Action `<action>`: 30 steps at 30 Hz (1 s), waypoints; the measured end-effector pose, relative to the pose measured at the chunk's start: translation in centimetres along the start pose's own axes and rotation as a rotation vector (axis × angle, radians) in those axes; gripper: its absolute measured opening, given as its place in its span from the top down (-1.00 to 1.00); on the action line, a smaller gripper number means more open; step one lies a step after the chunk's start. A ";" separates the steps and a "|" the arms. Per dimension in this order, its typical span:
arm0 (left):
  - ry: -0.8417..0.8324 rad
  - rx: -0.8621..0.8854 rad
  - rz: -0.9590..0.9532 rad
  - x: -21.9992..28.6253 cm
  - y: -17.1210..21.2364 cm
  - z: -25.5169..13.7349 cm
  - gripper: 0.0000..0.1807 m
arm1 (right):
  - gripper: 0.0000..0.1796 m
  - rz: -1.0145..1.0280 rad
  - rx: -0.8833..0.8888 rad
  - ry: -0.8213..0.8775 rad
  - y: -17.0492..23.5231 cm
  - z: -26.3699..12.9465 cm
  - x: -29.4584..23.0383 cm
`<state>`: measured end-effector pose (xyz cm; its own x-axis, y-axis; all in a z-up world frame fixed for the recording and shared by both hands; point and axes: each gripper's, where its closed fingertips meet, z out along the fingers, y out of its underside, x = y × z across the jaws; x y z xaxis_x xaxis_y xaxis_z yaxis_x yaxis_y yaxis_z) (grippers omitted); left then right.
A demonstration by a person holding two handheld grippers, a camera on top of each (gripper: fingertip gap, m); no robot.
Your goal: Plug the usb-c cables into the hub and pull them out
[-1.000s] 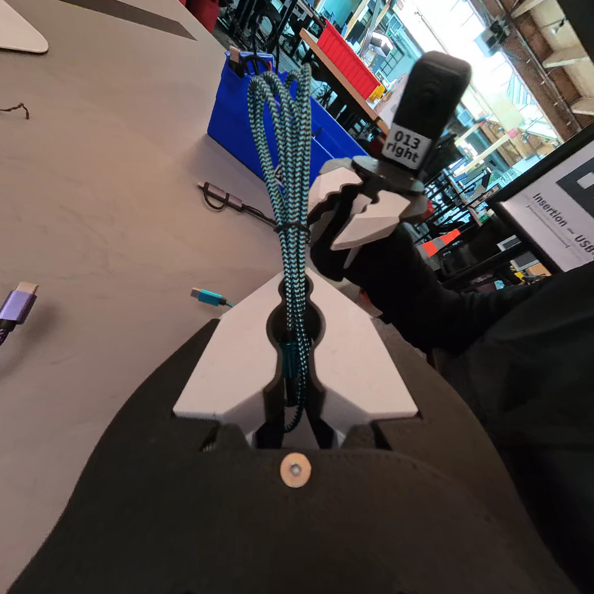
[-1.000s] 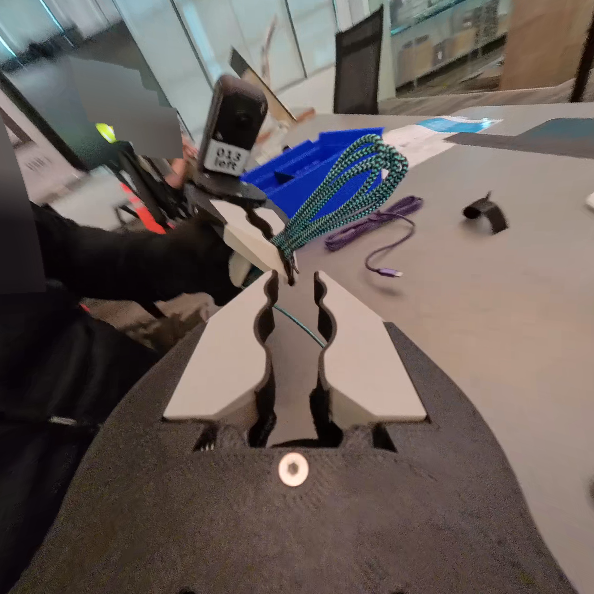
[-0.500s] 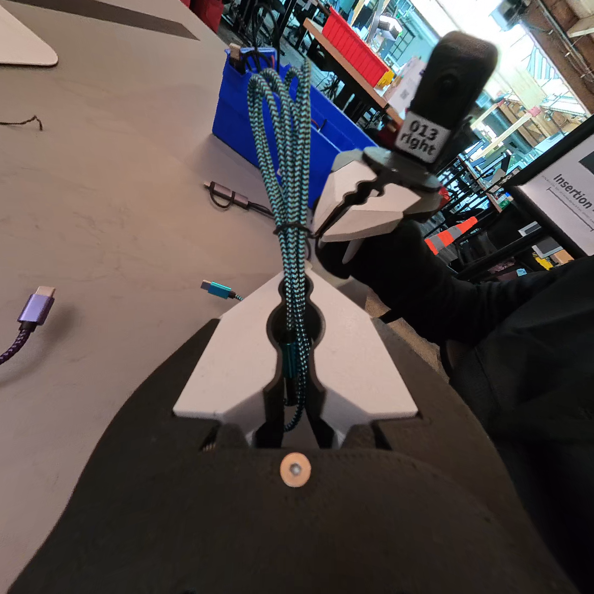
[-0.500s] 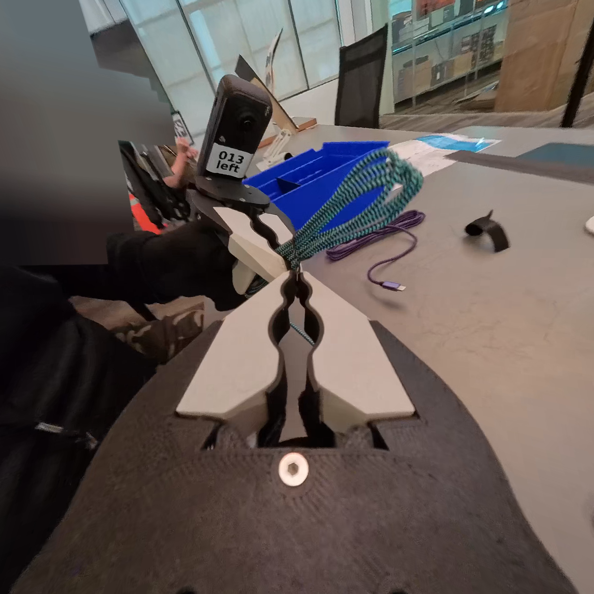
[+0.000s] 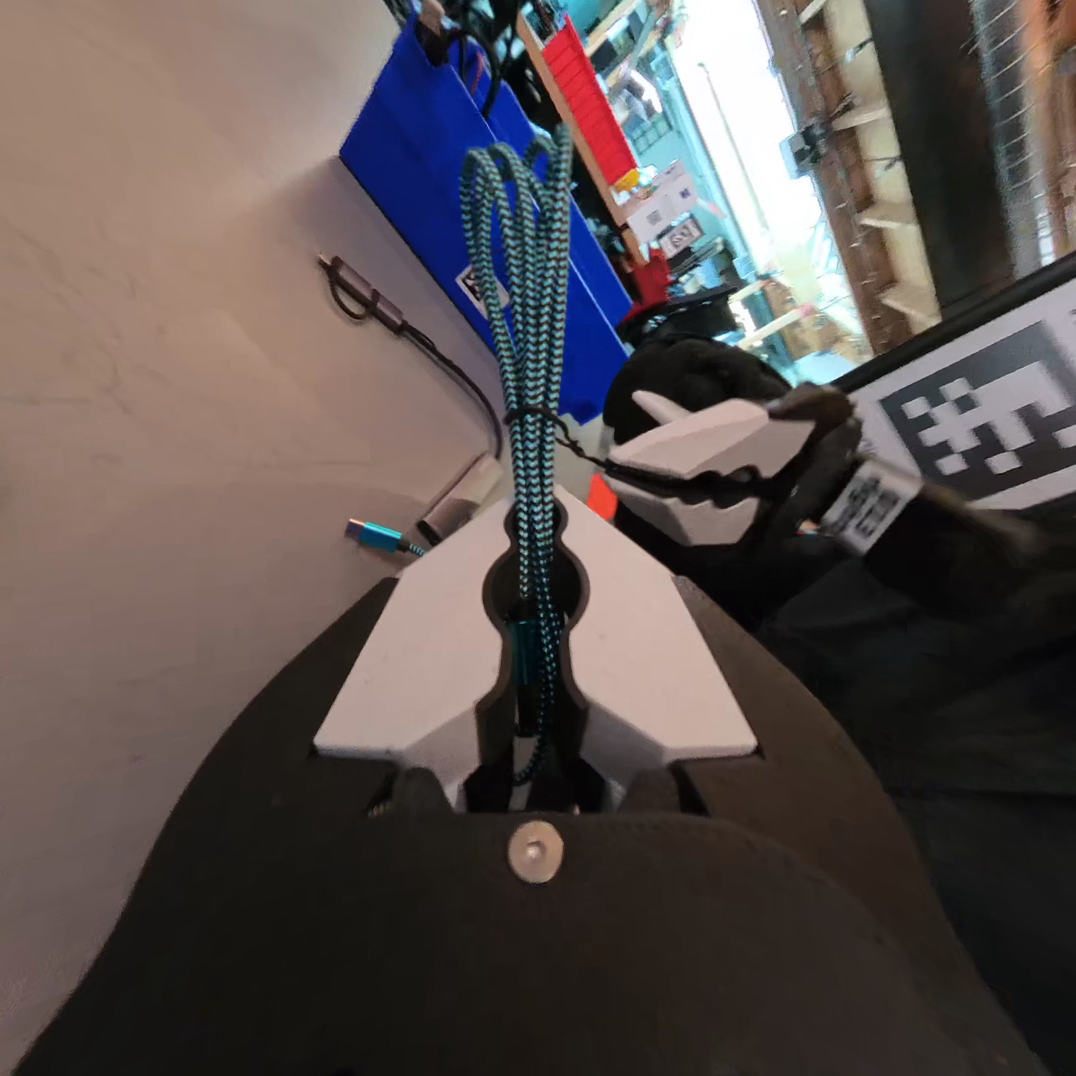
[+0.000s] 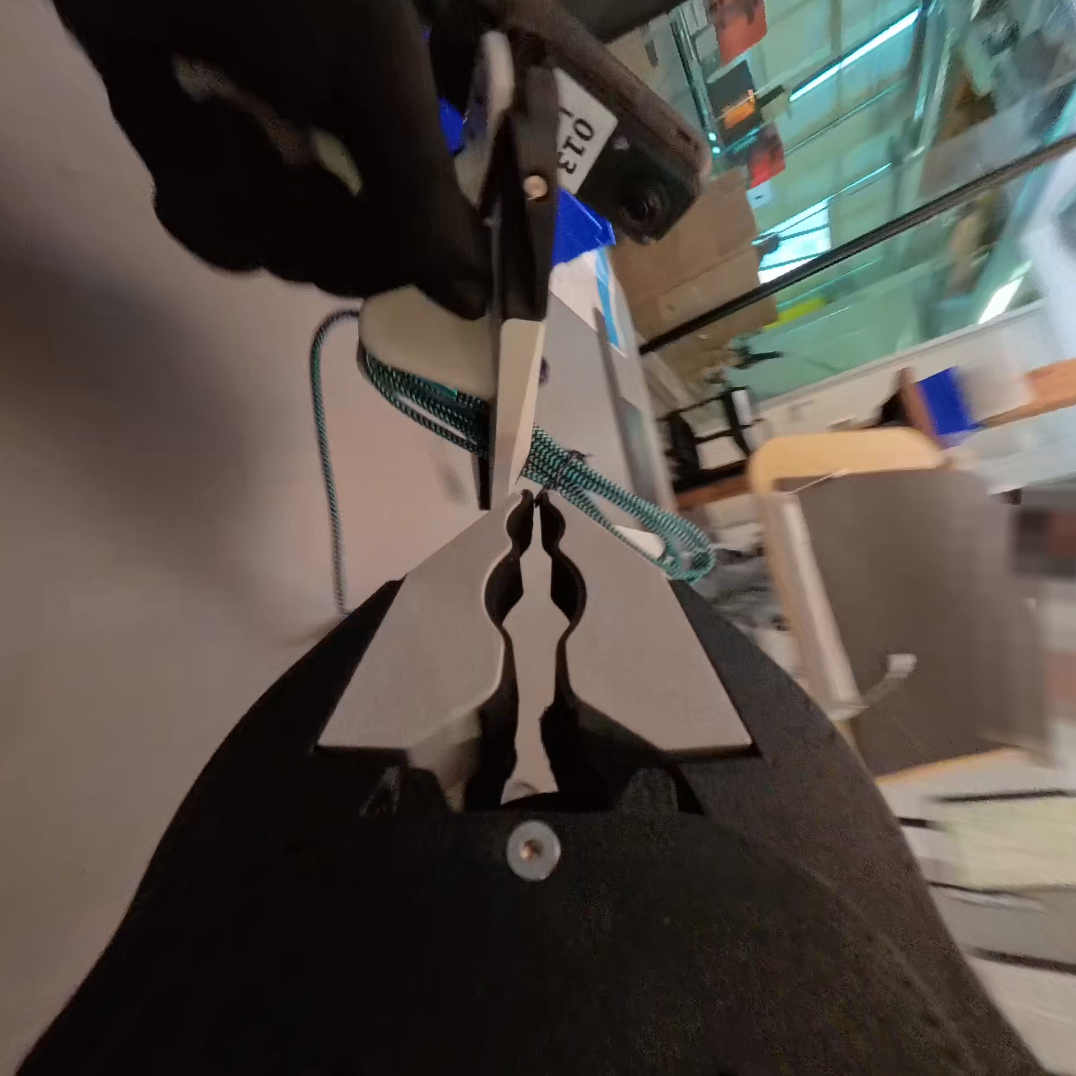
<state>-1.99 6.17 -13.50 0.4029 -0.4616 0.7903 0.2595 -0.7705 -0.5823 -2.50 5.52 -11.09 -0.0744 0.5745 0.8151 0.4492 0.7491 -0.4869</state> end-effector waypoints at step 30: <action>-0.058 0.017 0.193 0.8 -0.5 -0.2 0.99 | 1.00 1.180 0.408 -0.444 0.0 -0.5 1.1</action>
<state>-1.96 6.04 -12.53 0.4966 -0.5732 0.6517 0.1869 -0.6627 -0.7252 -2.20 5.98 -10.00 -0.1446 0.9452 -0.2928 0.1530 -0.2710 -0.9503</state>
